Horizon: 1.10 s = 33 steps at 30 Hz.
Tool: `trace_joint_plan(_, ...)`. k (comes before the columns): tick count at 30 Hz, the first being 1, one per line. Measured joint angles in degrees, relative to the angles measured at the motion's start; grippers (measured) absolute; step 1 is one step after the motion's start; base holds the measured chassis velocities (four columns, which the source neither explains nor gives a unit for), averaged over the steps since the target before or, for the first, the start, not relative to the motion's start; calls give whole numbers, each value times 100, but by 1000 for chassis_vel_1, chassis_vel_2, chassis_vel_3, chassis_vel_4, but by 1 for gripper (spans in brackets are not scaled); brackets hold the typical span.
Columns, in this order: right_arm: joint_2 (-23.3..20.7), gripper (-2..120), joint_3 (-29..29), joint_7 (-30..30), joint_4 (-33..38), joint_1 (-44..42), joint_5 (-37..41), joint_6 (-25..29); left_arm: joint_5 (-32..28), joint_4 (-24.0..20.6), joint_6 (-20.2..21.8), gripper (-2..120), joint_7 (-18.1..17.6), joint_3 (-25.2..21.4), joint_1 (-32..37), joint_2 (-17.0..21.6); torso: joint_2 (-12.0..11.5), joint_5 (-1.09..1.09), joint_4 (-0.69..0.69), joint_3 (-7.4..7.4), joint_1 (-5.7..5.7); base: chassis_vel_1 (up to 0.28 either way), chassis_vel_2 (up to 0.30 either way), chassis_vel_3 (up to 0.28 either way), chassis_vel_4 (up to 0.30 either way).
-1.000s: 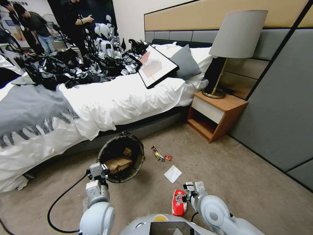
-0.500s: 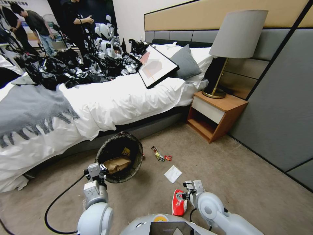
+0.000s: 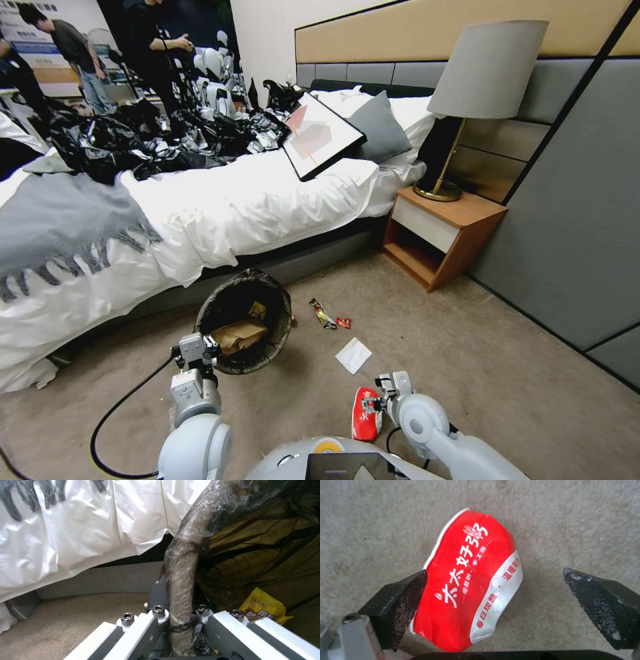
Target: Pick up the trash bin, then pick up the garbage from the floor and place it into the trash bin.
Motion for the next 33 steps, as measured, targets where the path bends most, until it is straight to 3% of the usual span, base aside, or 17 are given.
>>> trace_joint_plan(6,79,100,-28,-102,-145,8,-133,1,0,4,-2,0,-1,-16,2,10,0,0,0,0,0,0,0,0,0)
trace_joint_plan(13,185,90,-104,-170,-282,36,-201,3,0,3,-6,0,-9,-26,7,15,0,0,0,0,0,0,0,0,0)
trace_joint_plan(17,234,81,-143,-207,-323,18,-240,4,2,3,-7,0,-14,-22,9,15,0,0,0,0,0,0,0,0,0)
trace_joint_plan(29,293,30,-143,-320,-374,-14,-489,5,-5,-6,-8,0,-17,-22,-15,17,0,0,0,0,0,0,0,0,0)
trace_joint_plan(33,291,22,-126,-351,-381,-21,-555,4,-10,-6,-8,0,-18,-24,-14,19,0,0,0,0,0,0,0,0,0)
